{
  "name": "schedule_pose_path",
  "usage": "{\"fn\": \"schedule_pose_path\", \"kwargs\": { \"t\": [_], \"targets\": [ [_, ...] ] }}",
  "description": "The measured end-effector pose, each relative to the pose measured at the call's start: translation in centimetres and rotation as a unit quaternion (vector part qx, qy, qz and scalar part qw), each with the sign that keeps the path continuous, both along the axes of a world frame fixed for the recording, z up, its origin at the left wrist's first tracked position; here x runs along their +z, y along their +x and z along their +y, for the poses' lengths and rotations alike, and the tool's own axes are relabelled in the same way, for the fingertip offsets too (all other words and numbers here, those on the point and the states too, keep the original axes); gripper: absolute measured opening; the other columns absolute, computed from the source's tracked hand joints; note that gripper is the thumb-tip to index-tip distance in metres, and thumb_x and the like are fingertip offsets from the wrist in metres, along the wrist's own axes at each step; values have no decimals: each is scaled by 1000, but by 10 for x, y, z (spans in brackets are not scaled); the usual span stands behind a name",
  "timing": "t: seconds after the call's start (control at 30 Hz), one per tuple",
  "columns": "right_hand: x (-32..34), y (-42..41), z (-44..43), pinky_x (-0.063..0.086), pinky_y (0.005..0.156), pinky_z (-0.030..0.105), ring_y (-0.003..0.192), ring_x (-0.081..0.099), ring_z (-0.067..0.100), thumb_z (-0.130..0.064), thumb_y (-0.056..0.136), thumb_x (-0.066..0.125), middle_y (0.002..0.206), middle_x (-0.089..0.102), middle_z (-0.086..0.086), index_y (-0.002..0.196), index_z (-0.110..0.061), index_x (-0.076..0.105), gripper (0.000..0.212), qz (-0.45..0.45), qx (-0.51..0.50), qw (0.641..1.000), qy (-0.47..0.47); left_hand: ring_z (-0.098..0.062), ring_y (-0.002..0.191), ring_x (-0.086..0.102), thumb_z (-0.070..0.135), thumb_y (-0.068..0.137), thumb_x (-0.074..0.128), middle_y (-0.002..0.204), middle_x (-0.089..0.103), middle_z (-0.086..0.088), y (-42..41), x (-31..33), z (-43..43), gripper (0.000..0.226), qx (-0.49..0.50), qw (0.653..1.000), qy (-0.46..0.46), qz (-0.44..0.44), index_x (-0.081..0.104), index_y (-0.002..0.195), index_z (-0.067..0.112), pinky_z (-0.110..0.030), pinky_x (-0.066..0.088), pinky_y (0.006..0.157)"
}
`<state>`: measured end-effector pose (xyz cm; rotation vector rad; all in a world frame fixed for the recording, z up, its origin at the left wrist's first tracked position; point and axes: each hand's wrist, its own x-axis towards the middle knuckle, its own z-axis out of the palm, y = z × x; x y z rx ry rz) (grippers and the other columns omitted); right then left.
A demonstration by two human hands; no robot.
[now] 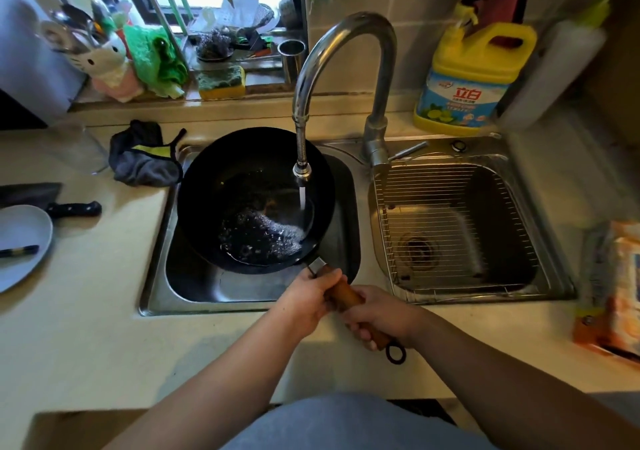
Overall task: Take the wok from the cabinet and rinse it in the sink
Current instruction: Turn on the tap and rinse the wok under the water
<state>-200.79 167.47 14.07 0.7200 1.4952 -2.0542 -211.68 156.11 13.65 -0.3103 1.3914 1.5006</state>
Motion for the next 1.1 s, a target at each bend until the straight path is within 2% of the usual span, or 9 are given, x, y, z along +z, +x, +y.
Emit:
{"fn": "schedule_pose_path", "kwargs": {
  "t": [0.03,0.17,0.27,0.37,0.47,0.7,0.83,0.97,1.1],
  "targets": [
    [-1,-1,1,42,37,22,43,47,11,0,88,57,60,52,2,113,-3,52,25,3,3,1000,-10,-30,87,66,5,94,62,93,66,-14,1,0,0,11,10,1000,-7,8,57,104,7,-32,58,60],
    [-3,-4,4,42,38,22,42,47,10,-2,85,60,58,52,0,109,-8,53,25,11,21,999,-44,-38,95,63,4,91,66,98,63,-19,4,-2,2,33,47,998,-26,38,53,120,-1,-44,56,78],
    [-2,-6,4,41,38,21,42,46,10,-3,85,59,58,51,-1,99,-12,55,18,17,33,995,-89,-33,83,67,6,88,70,89,64,-17,5,-1,-2,30,63,996,-39,49,55,113,0,-39,56,70],
    [3,-6,3,41,38,21,44,46,9,-3,84,59,60,51,-2,97,-14,55,17,20,36,992,-122,-21,60,68,8,86,73,81,66,-15,5,2,-6,26,70,995,-49,52,58,106,1,-26,53,49],
    [10,-7,1,42,38,19,45,46,7,-1,85,57,61,52,-2,97,-13,55,16,15,35,989,-141,-16,51,63,9,86,74,70,62,-11,5,6,-9,18,67,994,-61,60,58,94,6,-21,48,40],
    [41,-6,-3,43,38,17,45,48,6,3,90,52,63,52,1,101,-7,57,15,-33,-3,985,-167,-14,52,64,14,87,73,59,65,-3,4,11,-11,13,19,996,-55,73,61,83,10,-25,53,49],
    [57,-3,-6,44,38,17,44,50,5,3,91,52,63,52,1,112,-2,56,21,-55,-19,989,-135,-10,48,64,16,88,71,53,65,0,6,14,-11,13,-13,998,-27,55,62,82,8,-23,51,47],
    [68,3,-6,46,41,18,46,52,6,2,89,55,63,54,2,111,-2,57,22,-59,-2,996,-64,-21,71,71,15,89,69,78,72,-11,10,15,-8,14,-34,999,14,26,66,95,3,-32,58,63],
    [69,10,-7,47,43,23,49,51,11,1,85,54,59,54,3,105,-5,58,21,-55,21,998,31,-21,76,71,15,89,68,88,73,-13,9,16,-3,24,-55,998,29,6,67,107,-1,-34,59,71]
  ]
}}
